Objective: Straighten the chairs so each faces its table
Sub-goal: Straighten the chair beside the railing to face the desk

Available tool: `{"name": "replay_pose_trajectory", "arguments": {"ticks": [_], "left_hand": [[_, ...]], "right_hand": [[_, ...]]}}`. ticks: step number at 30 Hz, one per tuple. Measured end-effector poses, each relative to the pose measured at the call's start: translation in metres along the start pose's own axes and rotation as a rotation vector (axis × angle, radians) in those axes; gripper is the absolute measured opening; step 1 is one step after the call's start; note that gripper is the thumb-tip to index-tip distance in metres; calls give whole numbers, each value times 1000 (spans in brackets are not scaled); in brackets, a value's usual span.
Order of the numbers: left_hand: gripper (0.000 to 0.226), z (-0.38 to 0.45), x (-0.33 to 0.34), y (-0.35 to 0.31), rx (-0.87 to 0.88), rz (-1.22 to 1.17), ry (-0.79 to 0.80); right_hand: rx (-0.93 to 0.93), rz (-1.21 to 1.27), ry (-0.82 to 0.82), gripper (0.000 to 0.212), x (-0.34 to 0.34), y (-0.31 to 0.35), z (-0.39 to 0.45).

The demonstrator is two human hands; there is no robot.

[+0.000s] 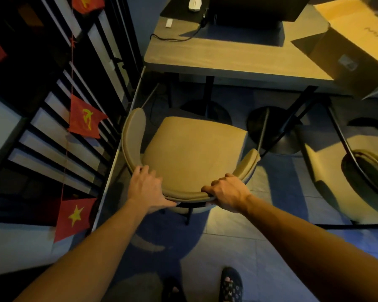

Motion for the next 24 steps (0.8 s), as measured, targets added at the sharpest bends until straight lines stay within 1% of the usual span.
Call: {"name": "replay_pose_trajectory", "arguments": {"ticks": [4, 6, 9, 13, 16, 20, 24], "left_hand": [[100, 3, -20, -38, -87, -74, 78], [98, 5, -31, -55, -116, -101, 114], [98, 11, -40, -75, -100, -125, 139], [94, 16, -39, -82, -111, -192, 119], [93, 22, -45, -86, -114, -169, 124], [91, 40, -56, -100, -109, -170, 137], [91, 47, -60, -108, -108, -156, 158]], "right_hand": [[-6, -18, -14, 36, -3, -41, -12], [-5, -32, -25, 38, -3, -58, -18], [1, -34, -34, 39, -3, -75, -29], [-19, -62, -25, 44, -1, -83, -33], [-21, -69, -20, 44, -4, -92, -32], [22, -70, -10, 44, -9, -113, -33], [63, -62, 24, 43, -15, -118, -36]]}}
Point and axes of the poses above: each hand's wrist, its own z-axis towards the middle knuckle, its own x-axis out of the palm, y = z × x, the point moved 2 cm from there along z, towards the middle knuckle, and after that the axes turned 10 degrees about z, right-handed, at the moved point
